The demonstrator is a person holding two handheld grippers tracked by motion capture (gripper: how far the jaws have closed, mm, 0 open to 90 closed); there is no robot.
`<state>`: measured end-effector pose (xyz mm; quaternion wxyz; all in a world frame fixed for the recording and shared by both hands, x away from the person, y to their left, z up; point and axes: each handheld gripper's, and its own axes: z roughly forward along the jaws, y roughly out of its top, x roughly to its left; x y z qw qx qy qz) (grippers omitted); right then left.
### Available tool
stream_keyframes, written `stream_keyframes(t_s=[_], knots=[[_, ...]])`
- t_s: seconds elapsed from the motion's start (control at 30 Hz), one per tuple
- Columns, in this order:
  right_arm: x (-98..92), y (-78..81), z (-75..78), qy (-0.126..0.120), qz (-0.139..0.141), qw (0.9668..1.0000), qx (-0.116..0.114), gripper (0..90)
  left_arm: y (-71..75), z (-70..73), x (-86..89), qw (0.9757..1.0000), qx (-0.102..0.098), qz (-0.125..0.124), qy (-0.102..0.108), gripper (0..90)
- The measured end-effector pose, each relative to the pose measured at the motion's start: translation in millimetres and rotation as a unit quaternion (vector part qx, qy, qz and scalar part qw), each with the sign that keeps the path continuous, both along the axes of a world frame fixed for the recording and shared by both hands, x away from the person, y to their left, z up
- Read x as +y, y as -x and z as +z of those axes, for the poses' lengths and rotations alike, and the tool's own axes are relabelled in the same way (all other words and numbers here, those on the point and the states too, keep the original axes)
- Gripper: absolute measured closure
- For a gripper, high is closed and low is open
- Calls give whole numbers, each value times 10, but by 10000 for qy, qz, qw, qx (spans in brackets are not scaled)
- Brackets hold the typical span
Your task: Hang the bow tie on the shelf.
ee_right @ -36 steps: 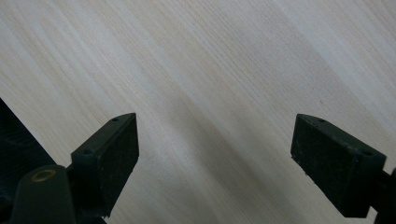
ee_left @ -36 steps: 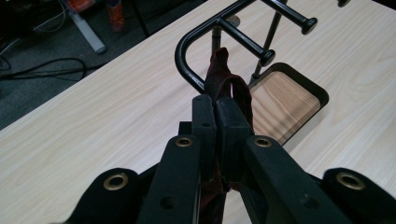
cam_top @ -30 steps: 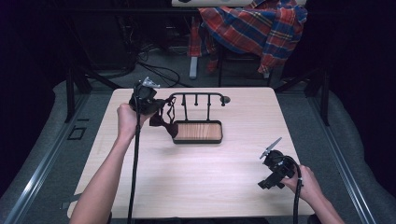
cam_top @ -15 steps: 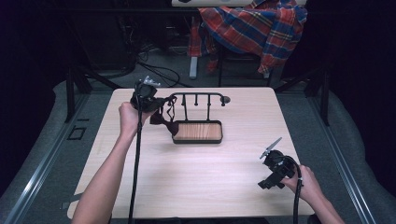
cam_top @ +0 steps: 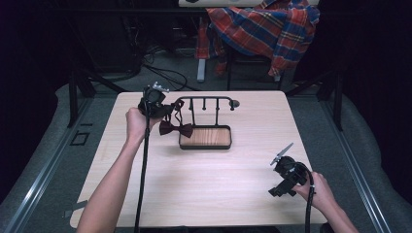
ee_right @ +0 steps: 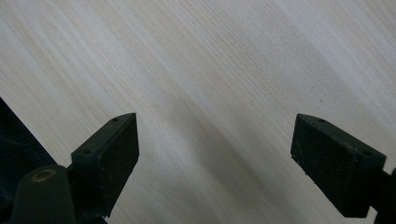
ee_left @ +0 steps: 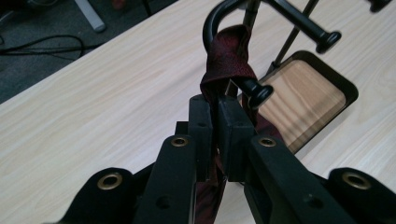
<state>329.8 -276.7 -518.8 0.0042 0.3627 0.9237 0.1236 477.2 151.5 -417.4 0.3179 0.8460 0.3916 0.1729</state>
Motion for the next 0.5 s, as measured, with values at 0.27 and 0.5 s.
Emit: stream_keyframes(t_s=[0.27, 0.5], knots=[[17, -1, -10, -22, -1, 10000, 9, 149, 2, -30, 8, 9998, -38, 23, -206, 802], [38, 12, 12, -18, 51, 9999, -113, 151, 4, -73, 16, 9997, 18, 98, -210, 698]])
